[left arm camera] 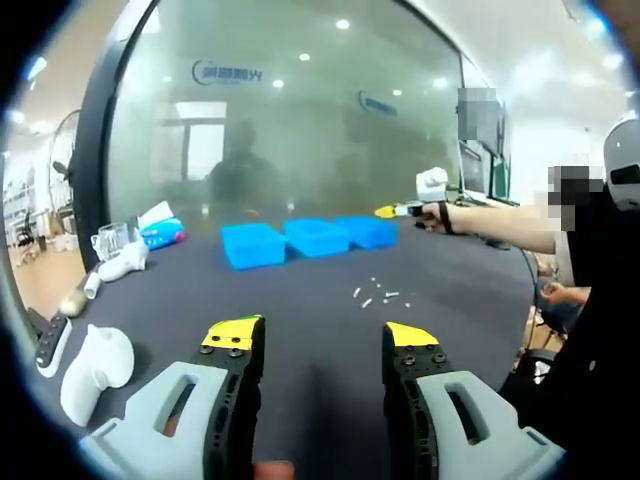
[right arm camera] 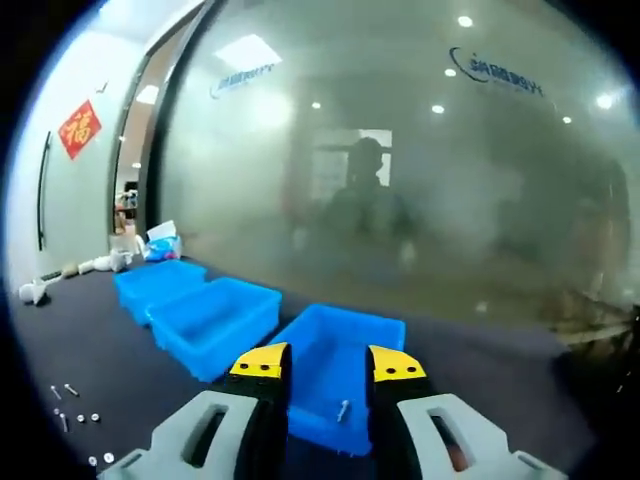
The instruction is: Sort the screws, nuts, and washers into the corresponding bins
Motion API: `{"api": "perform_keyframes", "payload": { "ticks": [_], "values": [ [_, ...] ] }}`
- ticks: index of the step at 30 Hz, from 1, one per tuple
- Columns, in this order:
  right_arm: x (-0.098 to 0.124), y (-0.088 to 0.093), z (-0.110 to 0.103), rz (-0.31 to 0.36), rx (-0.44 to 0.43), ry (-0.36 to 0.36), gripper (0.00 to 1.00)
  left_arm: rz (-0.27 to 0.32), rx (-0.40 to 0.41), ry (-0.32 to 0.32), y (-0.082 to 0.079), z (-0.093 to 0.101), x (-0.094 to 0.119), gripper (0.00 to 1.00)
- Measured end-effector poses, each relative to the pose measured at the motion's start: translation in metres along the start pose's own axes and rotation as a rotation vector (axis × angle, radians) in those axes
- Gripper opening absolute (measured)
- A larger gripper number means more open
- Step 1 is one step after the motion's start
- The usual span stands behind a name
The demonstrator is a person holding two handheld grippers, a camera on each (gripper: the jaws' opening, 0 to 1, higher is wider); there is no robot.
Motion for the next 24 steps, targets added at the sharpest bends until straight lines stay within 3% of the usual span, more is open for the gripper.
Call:
{"api": "perform_keyframes", "payload": {
  "ticks": [24],
  "values": [
    [0.152,0.026,-0.072,0.122,0.027,-0.157,0.29,0.012,0.003,0.016,0.000,0.006,0.000,0.46]
  ]
}}
Point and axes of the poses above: the point that each gripper's makers call its tool centre point, and the gripper's own axes: x roughly backward along the fingers, z roughly to its right, y roughly out of its underside, the point moved 6 cm from there along x, roughly backward along the fingers, and after that the axes turned 3 degrees about -y, right-handed, at the moved point
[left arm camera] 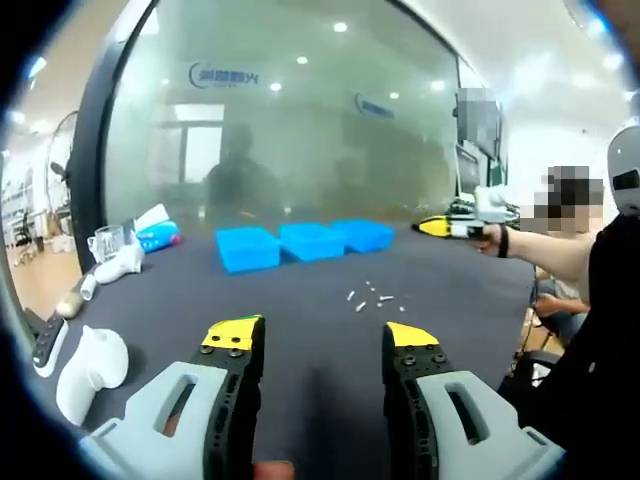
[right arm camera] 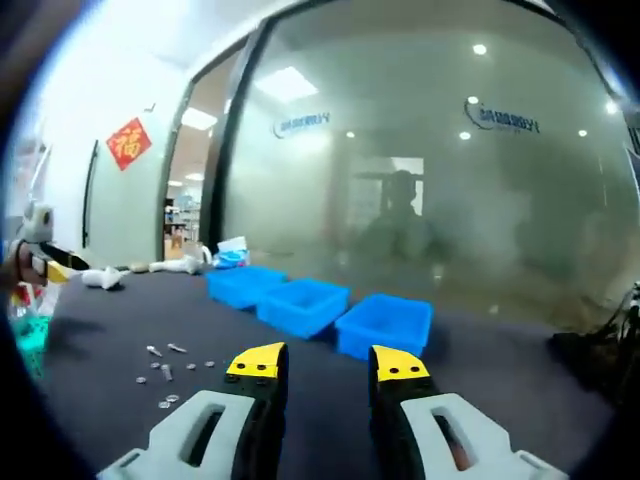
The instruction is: Sort the screws, nuts, and washers into the corresponding bins
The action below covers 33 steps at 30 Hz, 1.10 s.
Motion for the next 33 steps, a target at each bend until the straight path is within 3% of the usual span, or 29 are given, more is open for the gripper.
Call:
{"api": "perform_keyframes", "payload": {
  "ticks": [7,16,23,26,33],
  "values": [
    [0.036,0.000,-0.027,0.029,0.027,-0.029,0.28,0.005,-0.016,0.007,-0.001,0.002,0.002,0.46],
    [0.066,0.006,-0.040,0.037,-0.069,-0.047,0.27,0.009,-0.013,0.014,-0.001,0.003,0.003,0.46],
    [0.077,0.010,-0.045,0.028,-0.073,-0.070,0.27,0.014,-0.015,0.014,-0.003,0.003,0.002,0.46],
    [0.078,0.009,-0.050,0.038,-0.096,-0.143,0.27,0.013,-0.015,0.021,-0.004,0.004,0.001,0.46],
    [0.078,0.009,-0.053,0.006,-0.067,-0.205,0.27,-0.006,-0.017,0.044,0.000,0.010,0.000,0.46]
  ]
}}
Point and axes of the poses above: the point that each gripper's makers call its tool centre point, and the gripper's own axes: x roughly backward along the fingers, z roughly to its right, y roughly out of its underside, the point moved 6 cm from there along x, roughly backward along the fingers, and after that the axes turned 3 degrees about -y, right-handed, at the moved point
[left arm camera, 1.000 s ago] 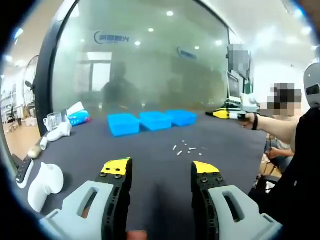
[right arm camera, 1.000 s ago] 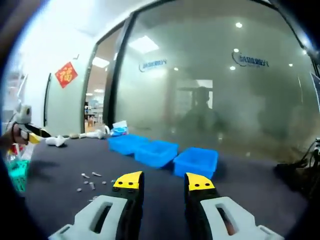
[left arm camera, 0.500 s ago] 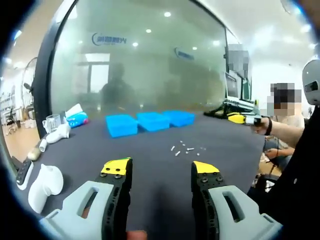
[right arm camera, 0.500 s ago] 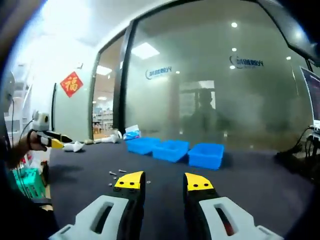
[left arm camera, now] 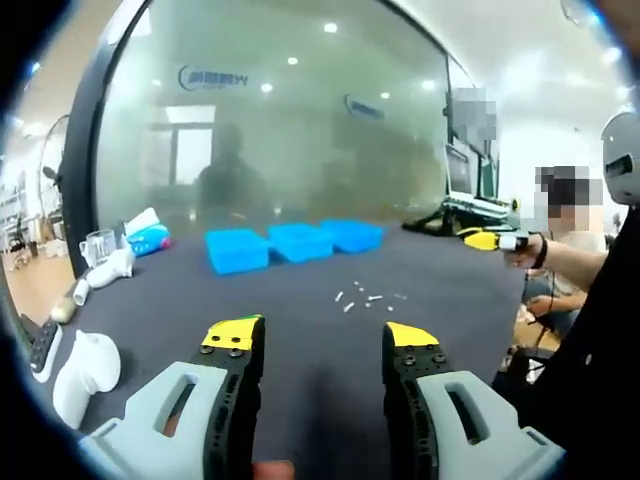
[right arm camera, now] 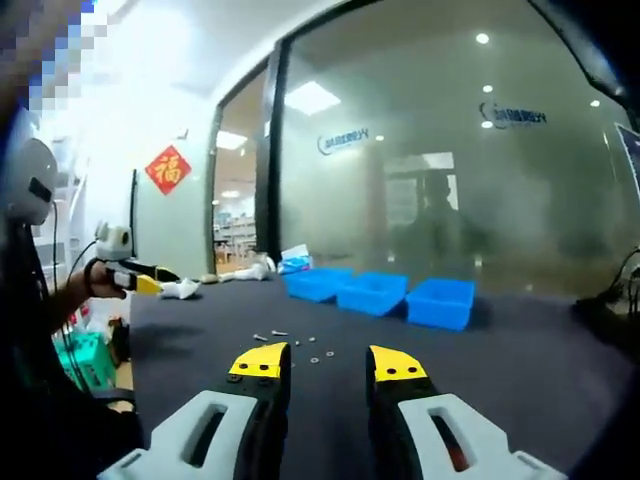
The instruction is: Sort the screws, nuts, and washers into the corresponding bins
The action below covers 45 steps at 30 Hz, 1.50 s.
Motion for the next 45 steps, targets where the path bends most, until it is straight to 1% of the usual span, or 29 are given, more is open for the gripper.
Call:
{"api": "perform_keyframes", "payload": {
  "ticks": [3,4,5,6,8,9,10,11,13,19,23,29,31,32,35,41,44,45],
  "values": [
    [-0.003,-0.001,-0.004,-0.018,0.021,-0.039,0.27,-0.017,-0.003,0.016,0.003,0.003,-0.001,0.46],
    [-0.003,-0.001,-0.006,-0.024,0.025,-0.062,0.27,-0.019,-0.005,0.020,0.003,0.004,-0.001,0.46],
    [-0.005,-0.004,-0.012,-0.011,0.003,-0.112,0.28,-0.022,-0.006,0.028,0.003,0.005,-0.001,0.46],
    [-0.005,-0.005,-0.014,-0.014,-0.025,-0.128,0.29,-0.023,-0.002,0.039,0.003,0.006,-0.001,0.46],
    [-0.008,-0.006,-0.014,-0.026,-0.005,-0.135,0.29,-0.023,-0.001,0.048,0.003,0.008,-0.001,0.46],
    [-0.009,-0.007,-0.016,-0.029,0.025,-0.156,0.29,-0.023,-0.005,0.053,0.003,0.008,-0.001,0.46],
    [-0.009,-0.007,-0.019,-0.035,0.029,-0.171,0.29,-0.026,-0.005,0.059,0.003,0.009,-0.001,0.46],
    [-0.010,-0.008,-0.021,-0.042,0.022,-0.191,0.29,-0.029,-0.007,0.067,0.003,0.010,-0.001,0.46],
    [-0.011,-0.010,-0.024,-0.035,-0.013,-0.235,0.29,-0.033,-0.011,0.075,0.003,0.011,-0.001,0.46],
    [-0.017,-0.011,-0.021,-0.075,0.033,-0.240,0.28,-0.033,0.002,0.073,0.003,0.008,-0.001,0.46],
    [-0.024,-0.009,-0.024,-0.145,0.088,-0.267,0.28,-0.035,0.006,0.068,0.004,0.007,-0.002,0.46],
    [-0.041,-0.011,-0.029,-0.257,0.137,-0.347,0.26,-0.037,0.003,0.073,0.004,0.007,-0.003,0.46],
    [-0.050,-0.013,-0.031,-0.273,0.154,-0.368,0.26,-0.034,0.004,0.075,0.003,0.008,-0.003,0.46],
    [-0.054,-0.014,-0.032,-0.292,0.159,-0.384,0.26,-0.034,0.005,0.075,0.004,0.008,-0.003,0.46],
    [-0.067,-0.014,-0.033,-0.353,0.211,-0.417,0.25,-0.041,0.004,0.075,0.006,0.007,-0.003,0.46],
    [-0.092,-0.018,-0.040,-0.422,0.295,-0.474,0.22,-0.044,0.001,0.069,0.008,0.006,-0.001,0.46],
    [-0.105,-0.020,-0.044,-0.458,0.311,-0.506,0.22,-0.045,-0.001,0.066,0.009,0.006,0.000,0.46],
    [-0.112,-0.019,-0.045,-0.480,0.325,-0.520,0.22,-0.046,-0.002,0.066,0.009,0.006,0.000,0.46]
  ]
}}
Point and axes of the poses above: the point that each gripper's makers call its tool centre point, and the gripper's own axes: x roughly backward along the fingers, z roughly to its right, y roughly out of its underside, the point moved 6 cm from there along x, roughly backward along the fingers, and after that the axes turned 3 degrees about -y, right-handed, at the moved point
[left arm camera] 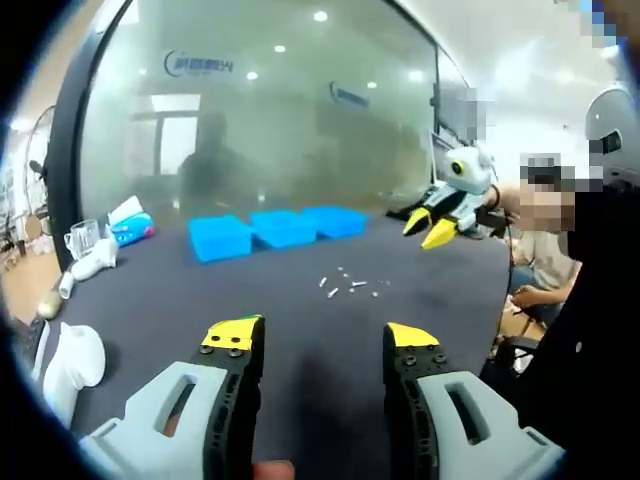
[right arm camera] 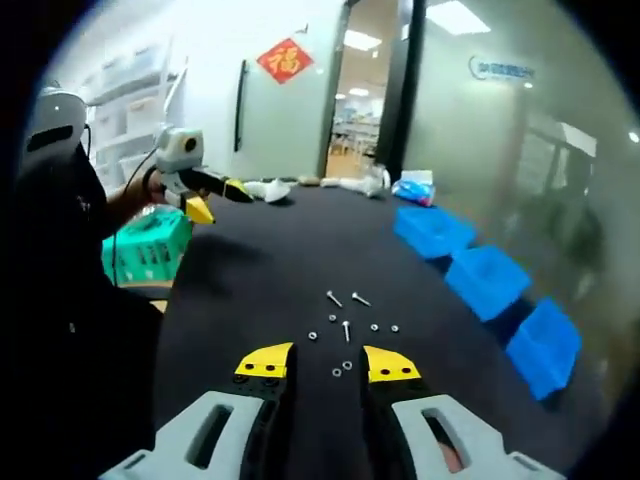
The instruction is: Sort the screws, nuts, and washers into the corresponding bins
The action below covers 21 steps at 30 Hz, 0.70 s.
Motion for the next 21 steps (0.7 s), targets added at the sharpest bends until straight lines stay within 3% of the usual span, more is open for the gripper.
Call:
{"api": "perform_keyframes", "payload": {
  "ticks": [3,6,12,21],
  "values": [
    [-0.012,-0.003,-0.002,-0.066,0.008,-0.075,0.18,0.001,0.004,-0.006,0.001,0.000,0.001,0.46],
    [-0.026,-0.008,0.006,-0.104,0.050,-0.071,0.18,0.006,0.006,-0.013,0.001,-0.001,0.004,0.46],
    [-0.056,-0.001,0.007,-0.224,0.075,-0.126,0.17,0.003,0.007,-0.015,0.004,-0.002,0.004,0.46],
    [-0.085,0.006,0.018,-0.309,0.079,-0.151,0.13,0.009,0.021,-0.013,0.007,-0.003,0.003,0.46]
  ]
}}
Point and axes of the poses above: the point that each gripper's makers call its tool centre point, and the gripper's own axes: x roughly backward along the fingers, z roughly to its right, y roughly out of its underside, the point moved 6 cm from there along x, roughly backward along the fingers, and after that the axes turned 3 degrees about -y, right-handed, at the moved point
